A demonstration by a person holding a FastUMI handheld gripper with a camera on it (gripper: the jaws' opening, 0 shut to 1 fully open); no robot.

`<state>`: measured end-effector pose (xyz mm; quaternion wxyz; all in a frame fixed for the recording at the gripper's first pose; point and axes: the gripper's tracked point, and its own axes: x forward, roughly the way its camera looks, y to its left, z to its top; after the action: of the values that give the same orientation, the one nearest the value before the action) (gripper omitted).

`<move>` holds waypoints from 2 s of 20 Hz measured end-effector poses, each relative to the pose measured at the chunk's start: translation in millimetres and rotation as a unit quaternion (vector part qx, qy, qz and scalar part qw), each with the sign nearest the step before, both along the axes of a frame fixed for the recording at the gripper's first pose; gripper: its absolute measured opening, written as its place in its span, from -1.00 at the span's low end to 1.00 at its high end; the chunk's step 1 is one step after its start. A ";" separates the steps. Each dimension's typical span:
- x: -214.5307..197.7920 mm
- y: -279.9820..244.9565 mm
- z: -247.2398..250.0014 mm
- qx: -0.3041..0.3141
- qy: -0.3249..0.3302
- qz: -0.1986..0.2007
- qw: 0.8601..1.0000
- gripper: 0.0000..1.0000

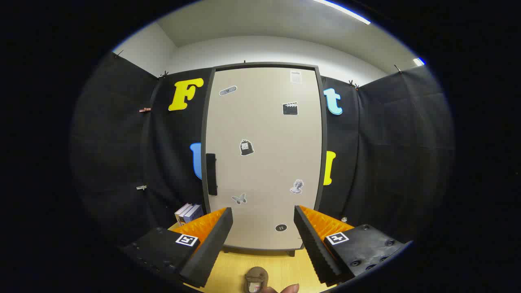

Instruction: Open the shoe cabinet door, grab the shoes and put them into the shoe cabinet, then close the shoe cabinet door.

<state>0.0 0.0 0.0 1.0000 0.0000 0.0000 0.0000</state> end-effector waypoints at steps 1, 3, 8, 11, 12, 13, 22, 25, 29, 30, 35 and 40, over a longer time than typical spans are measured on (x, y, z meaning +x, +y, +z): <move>-2.6 2.3 0.2 0.002 0.002 0.000 1.000 0.95; -6.1 6.8 1.6 0.004 0.000 0.001 1.000 0.95; -13.4 9.4 1.9 -0.001 0.000 0.004 1.000 0.95; -16.5 9.4 3.2 0.000 -0.004 0.006 1.000 0.95; -15.8 9.7 4.2 -0.001 -0.004 0.008 1.000 0.95; -15.1 8.6 4.3 -0.003 -0.003 0.008 1.000 0.95; -12.9 19.4 10.8 -0.015 -0.023 0.023 0.999 0.96; -6.7 28.8 14.3 -0.014 -0.033 0.029 0.999 0.95; 12.2 55.2 14.9 -0.008 -0.035 0.036 0.999 0.95; 20.2 62.6 17.5 -0.007 -0.038 0.039 0.998 0.96; 77.4 97.3 30.3 0.018 -0.049 0.041 0.998 0.95; 143.2 117.0 23.6 0.001 -0.038 0.026 0.999 0.95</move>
<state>143.2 117.0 23.6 0.9990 0.0007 -0.0376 0.0257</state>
